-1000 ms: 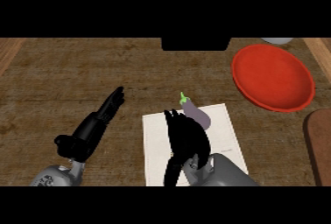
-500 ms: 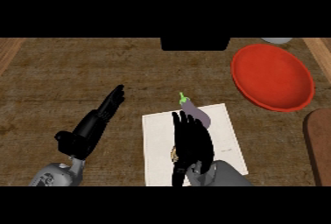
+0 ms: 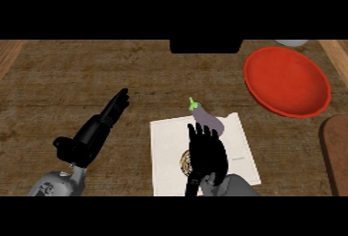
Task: Pick the cupcake from the placemat and place it in the bowl
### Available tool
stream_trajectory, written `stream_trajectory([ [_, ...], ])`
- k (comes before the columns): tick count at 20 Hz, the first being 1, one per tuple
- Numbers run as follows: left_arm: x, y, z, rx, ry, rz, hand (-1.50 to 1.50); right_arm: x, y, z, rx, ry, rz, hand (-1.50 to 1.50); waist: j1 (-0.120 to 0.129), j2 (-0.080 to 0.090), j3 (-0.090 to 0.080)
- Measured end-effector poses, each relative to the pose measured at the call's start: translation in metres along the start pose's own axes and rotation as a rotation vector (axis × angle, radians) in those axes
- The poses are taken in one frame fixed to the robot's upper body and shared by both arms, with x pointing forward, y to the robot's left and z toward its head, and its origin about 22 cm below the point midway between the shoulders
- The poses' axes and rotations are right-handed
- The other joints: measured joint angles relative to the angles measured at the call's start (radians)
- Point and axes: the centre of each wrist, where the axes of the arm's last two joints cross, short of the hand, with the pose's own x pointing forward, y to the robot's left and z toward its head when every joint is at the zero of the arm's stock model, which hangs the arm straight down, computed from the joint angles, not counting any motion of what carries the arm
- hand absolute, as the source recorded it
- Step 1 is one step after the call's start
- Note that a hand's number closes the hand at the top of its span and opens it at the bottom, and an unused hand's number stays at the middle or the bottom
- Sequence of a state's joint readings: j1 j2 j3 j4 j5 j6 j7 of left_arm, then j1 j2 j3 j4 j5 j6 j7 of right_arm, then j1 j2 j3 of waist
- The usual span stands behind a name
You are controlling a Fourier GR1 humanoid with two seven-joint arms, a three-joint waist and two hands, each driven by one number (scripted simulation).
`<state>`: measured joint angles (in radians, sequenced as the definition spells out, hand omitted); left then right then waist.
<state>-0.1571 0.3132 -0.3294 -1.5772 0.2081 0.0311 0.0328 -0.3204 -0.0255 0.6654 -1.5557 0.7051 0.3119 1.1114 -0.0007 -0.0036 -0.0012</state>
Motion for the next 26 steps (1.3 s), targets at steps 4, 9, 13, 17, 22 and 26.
stream_trajectory([
  [4,-0.001,-0.006,-0.006,-0.001,-0.002,-0.001,0.00,0.000,0.004,-0.005,-0.002,0.007,0.000,-1.50,0.001,-0.001,-0.001],
  [9,-0.003,-0.004,-0.007,0.001,-0.004,-0.003,0.00,-0.001,0.003,-0.007,-0.038,-0.022,-0.008,1.50,0.002,-0.006,-0.002],
  [13,0.002,-0.003,-0.007,0.000,-0.006,0.003,0.00,0.000,-0.001,-0.015,-0.101,-0.029,0.010,1.50,0.003,-0.009,-0.004],
  [17,-0.003,-0.005,0.002,-0.007,-0.001,0.005,0.00,0.001,0.000,-0.027,-0.141,-0.017,0.006,1.50,0.006,-0.011,-0.004],
  [22,0.002,-0.012,-0.007,-0.029,-0.017,-0.003,0.00,-0.001,-0.053,-0.071,-0.202,0.130,-0.085,1.50,0.031,0.007,-0.002],
  [26,0.005,-0.015,-0.009,-0.045,-0.027,-0.004,0.00,-0.005,-0.096,-0.103,-0.233,0.248,-0.130,1.50,0.053,0.019,0.000],
])
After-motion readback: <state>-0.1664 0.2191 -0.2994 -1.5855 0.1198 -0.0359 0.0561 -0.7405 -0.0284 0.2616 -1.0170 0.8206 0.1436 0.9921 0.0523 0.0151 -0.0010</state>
